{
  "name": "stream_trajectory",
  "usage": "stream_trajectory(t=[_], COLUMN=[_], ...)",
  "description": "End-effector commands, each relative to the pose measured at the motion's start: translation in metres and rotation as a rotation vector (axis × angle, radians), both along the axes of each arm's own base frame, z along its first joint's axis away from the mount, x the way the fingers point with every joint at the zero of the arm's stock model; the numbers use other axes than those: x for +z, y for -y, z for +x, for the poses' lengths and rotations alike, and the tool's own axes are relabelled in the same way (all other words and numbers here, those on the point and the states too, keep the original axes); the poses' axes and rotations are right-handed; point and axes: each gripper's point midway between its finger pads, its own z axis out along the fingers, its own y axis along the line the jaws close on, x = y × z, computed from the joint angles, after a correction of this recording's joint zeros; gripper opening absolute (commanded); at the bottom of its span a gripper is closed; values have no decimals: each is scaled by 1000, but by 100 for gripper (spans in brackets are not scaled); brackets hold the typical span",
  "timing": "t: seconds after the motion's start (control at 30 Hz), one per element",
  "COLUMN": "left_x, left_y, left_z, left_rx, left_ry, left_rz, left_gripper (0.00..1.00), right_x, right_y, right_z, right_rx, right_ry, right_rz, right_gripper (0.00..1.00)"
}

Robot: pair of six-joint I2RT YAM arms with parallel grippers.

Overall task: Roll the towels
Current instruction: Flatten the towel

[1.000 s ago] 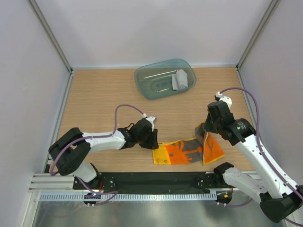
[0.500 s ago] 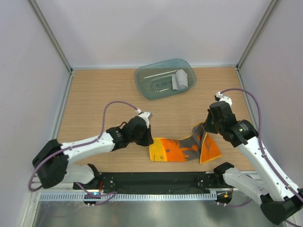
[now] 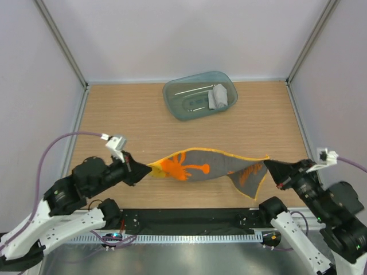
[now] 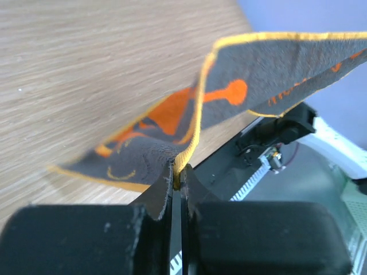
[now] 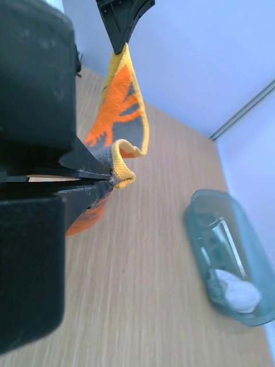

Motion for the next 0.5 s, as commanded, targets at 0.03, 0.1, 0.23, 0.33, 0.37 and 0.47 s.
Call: stream_trajectory(t=[0.03,0.1,0.23,0.33,0.37,0.47], left_x=[13,15,-17,-44,-49,-80], left_y=[-34,-46,-73,-58,-55,-39], left_z=[-27,-24,17,37,44,71], left_rx=[-15,40,326,365,391,441], left_ry=[9,15,-42,-100,-109,-161], left_rz=[-29,-11,226,384,399,472], left_gripper=[0,0,0,0,0,0], right_x=[27,16,-30,-70,-78,-116], right_y=[11,20,24,6,-2,-20], right_z=[-22,-5,43,81,94,125], right_rx=[-11,-113,-285,-311,-306,-314], right_ry=[99,6,-274,-469,-498,-587], right_rz=[84,79,-63,-160,-163,-190], right_gripper=[1,1,1,1,1,1])
